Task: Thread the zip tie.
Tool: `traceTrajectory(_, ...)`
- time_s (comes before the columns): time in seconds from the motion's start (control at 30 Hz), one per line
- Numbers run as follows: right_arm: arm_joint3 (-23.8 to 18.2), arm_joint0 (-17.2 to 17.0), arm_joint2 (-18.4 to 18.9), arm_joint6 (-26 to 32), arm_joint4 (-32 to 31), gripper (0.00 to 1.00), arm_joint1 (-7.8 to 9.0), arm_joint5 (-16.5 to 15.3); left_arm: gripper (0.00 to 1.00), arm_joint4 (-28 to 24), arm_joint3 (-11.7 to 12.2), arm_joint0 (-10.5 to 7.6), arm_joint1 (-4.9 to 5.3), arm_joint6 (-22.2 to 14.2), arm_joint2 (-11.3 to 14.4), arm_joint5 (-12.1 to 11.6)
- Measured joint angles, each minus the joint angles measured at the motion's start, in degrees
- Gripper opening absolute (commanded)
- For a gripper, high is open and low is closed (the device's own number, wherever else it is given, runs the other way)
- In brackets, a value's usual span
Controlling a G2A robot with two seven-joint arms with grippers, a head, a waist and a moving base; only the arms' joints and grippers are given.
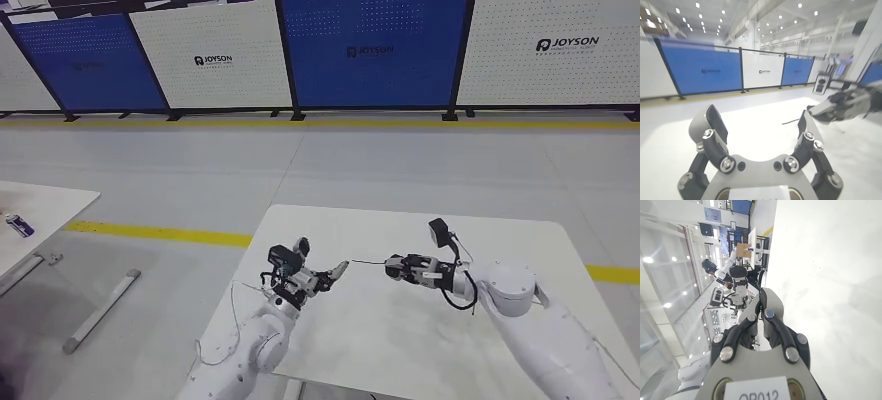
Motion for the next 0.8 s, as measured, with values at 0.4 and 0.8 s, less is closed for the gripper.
traceTrajectory(0.4,0.03,0.31,-0.27,0.09,0.23,0.00,-0.21,1.08,1.00,9.92,0.36,-0.03,-0.02,2.49,0.31,1.86)
traceTrajectory(0.8,-4.65,-0.86,0.19,-2.71,-1.54,0.00,-0.16,7.03,1.00,19.44,13.36,-17.83,9.78,13.54,23.08,21.44)
